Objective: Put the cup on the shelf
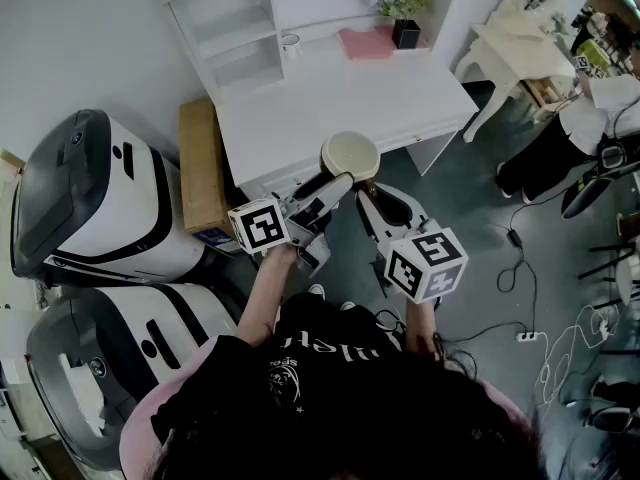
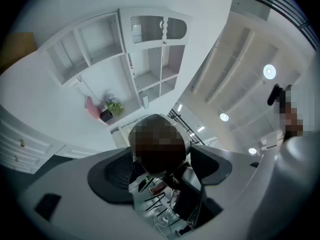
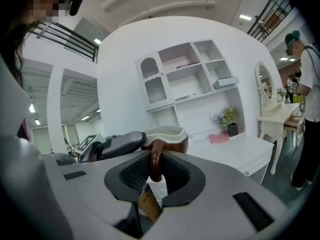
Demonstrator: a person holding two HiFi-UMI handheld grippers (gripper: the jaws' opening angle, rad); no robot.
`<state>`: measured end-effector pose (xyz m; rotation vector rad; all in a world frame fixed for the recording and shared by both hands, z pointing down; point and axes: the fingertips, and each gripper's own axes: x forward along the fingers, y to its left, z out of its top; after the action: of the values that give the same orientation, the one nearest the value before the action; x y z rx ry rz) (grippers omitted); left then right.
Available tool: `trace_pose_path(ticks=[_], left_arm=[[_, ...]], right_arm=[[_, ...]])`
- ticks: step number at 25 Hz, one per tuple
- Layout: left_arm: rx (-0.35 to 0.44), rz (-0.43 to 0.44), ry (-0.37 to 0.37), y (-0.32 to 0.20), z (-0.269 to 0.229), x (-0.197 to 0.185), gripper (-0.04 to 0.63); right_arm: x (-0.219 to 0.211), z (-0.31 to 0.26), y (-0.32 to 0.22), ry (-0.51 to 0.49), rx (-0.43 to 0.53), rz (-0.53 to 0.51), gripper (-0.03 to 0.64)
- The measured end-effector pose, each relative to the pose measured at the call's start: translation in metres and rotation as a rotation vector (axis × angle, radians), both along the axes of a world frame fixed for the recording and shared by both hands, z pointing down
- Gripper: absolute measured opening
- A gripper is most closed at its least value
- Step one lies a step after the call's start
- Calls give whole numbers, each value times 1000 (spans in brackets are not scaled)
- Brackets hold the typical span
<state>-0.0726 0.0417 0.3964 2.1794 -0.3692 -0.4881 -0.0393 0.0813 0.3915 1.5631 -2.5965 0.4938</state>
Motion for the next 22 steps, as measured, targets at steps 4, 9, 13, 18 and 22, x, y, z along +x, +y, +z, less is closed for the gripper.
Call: trace_pose_path(ticks=[4, 9, 13, 18, 22], left_arm=[[-13, 7, 11, -4, 0, -1, 364], [-12, 10, 7, -18, 2, -12, 364], [-18, 22, 17, -27, 3, -21, 364], [-13, 37, 27, -38, 4, -32, 364], [-12, 57, 26, -45, 8, -38, 364]], right_arm=[[-2, 2, -6, 3, -4, 3, 83], [-13, 2, -18, 2, -2, 14, 83], [-23, 4, -27, 9, 0, 21, 83], [-36, 6, -39, 24, 0, 32, 83], [-43, 11, -44, 28, -2, 48, 83]])
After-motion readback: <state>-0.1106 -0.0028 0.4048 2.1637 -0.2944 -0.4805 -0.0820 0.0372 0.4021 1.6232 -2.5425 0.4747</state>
